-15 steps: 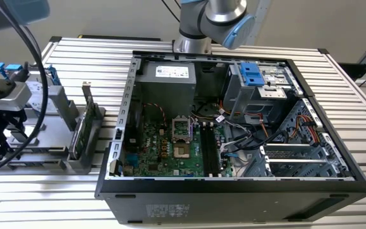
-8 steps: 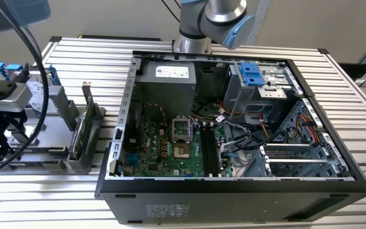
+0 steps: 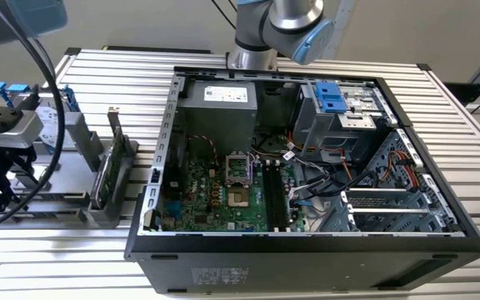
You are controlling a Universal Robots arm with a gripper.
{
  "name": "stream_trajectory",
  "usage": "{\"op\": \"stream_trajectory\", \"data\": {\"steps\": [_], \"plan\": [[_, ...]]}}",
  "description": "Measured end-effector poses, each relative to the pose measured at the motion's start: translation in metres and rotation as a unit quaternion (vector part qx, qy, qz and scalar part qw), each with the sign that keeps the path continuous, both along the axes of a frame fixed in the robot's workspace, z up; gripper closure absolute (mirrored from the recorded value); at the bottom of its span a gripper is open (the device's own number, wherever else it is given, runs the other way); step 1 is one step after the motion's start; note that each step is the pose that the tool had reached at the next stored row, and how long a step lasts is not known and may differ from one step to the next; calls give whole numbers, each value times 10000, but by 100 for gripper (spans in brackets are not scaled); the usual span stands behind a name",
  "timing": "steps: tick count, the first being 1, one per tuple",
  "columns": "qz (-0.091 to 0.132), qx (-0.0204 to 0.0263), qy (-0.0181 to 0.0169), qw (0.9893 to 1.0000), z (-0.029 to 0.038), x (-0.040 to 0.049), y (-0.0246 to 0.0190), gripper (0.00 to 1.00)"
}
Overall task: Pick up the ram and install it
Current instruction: 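Pick up the ram and move it above insertion slot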
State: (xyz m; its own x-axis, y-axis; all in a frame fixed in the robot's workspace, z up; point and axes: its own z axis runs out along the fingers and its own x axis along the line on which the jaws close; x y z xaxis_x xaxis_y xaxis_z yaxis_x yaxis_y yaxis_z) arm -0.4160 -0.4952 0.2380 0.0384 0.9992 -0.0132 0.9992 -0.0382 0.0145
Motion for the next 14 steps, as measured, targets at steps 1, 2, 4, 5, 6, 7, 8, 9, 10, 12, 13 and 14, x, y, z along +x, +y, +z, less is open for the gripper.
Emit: {"op": "stream_trajectory", "data": {"steps": [1,2,4,5,6,7,8,9,10,12,13,14], "plan": [[0,-2,0,10000,-3,0,0,0],[0,-3,0,10000,-7,0,0,0],[0,-7,0,10000,-13,0,0,0],[0,-8,0,10000,-16,0,0,0],[0,-10,0,10000,-20,0,0,0],[0,-12,0,10000,-23,0,0,0],[0,-13,0,10000,-26,0,0,0],[0,-15,0,10000,-29,0,0,0],[0,-16,0,10000,-33,0,0,0],[0,-19,0,10000,-39,0,0,0],[0,-21,0,10000,-43,0,0,0],[0,-22,0,10000,-46,0,0,0]]}}
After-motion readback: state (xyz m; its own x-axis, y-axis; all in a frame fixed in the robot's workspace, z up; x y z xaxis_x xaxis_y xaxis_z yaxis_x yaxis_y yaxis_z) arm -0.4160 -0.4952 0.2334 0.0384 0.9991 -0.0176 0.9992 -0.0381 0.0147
